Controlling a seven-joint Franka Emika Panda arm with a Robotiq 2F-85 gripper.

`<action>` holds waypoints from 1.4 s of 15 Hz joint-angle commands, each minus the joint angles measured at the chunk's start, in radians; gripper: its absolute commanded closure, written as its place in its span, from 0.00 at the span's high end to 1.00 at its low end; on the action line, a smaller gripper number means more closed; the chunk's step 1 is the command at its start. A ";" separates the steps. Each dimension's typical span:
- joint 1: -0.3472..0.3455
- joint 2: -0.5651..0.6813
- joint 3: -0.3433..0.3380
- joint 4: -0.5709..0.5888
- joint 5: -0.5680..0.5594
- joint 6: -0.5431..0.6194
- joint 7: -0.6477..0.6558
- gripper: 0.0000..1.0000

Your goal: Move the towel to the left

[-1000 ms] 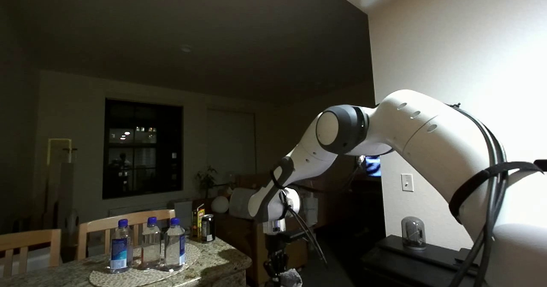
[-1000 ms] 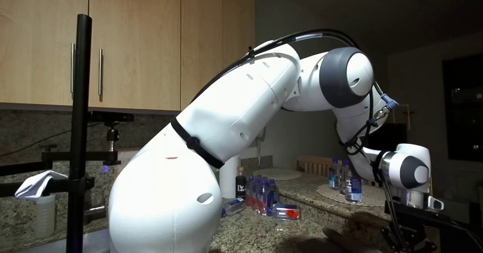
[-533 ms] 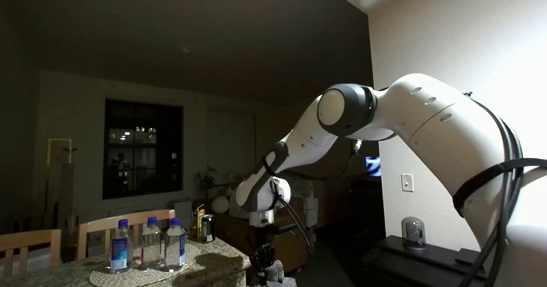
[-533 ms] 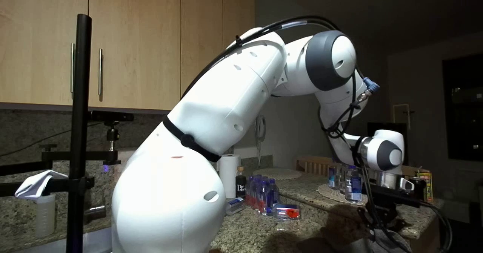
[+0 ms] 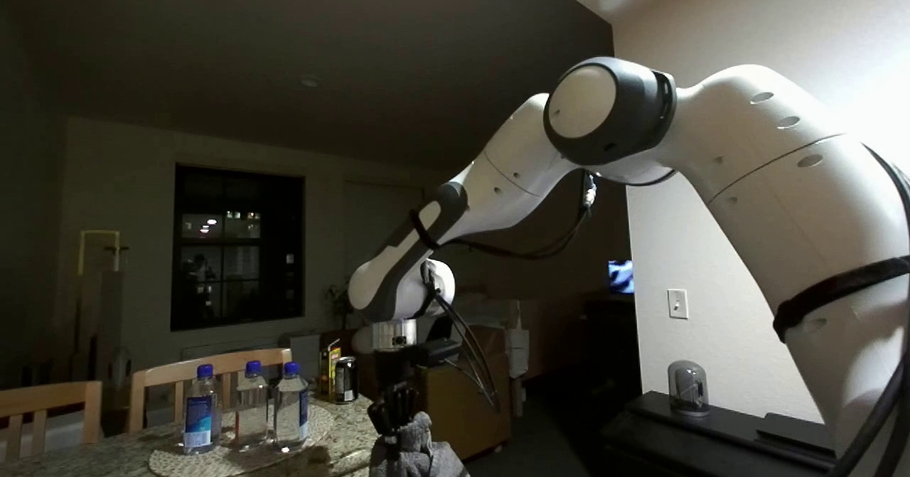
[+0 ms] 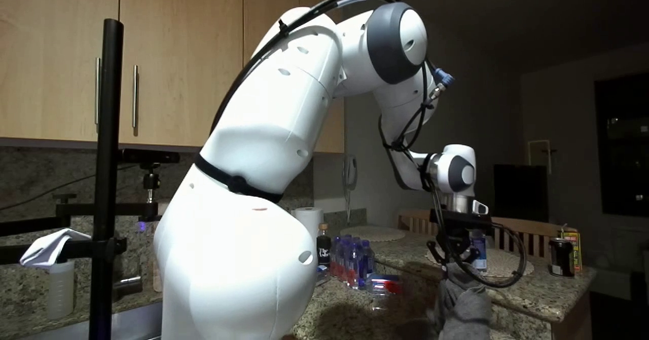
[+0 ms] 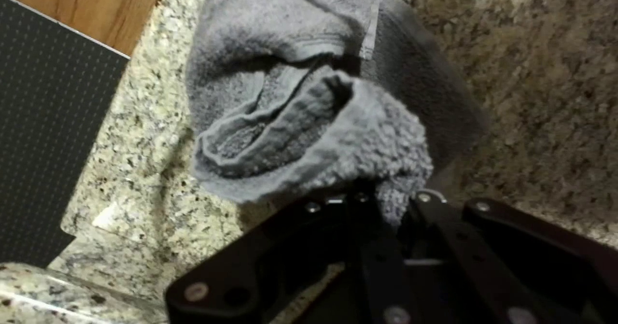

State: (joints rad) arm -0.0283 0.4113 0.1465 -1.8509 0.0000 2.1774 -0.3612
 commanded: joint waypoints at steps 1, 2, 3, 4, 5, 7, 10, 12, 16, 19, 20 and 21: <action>0.065 -0.109 0.009 -0.089 0.011 0.048 0.073 0.11; 0.085 -0.121 0.012 -0.092 0.010 0.057 0.093 0.11; 0.106 -0.128 0.016 -0.092 0.005 0.064 0.117 0.11; 0.126 -0.133 0.020 -0.088 0.001 0.065 0.138 0.11; 0.147 -0.138 0.025 -0.086 -0.003 0.068 0.163 0.11; 0.185 -0.144 0.033 -0.080 -0.016 0.080 0.206 0.11; 0.240 -0.142 0.044 -0.066 -0.036 0.106 0.263 0.10; 0.271 -0.130 0.052 -0.051 -0.040 0.129 0.303 0.10; 0.330 -0.099 0.068 -0.025 -0.041 0.192 0.384 0.10; 0.379 -0.072 0.076 -0.004 -0.054 0.232 0.455 0.09; 0.397 -0.058 0.077 0.004 -0.064 0.244 0.482 0.10; 0.416 -0.043 0.076 0.012 -0.079 0.245 0.509 0.09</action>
State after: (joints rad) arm 0.3498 0.3306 0.2200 -1.8645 -0.0307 2.3918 0.0603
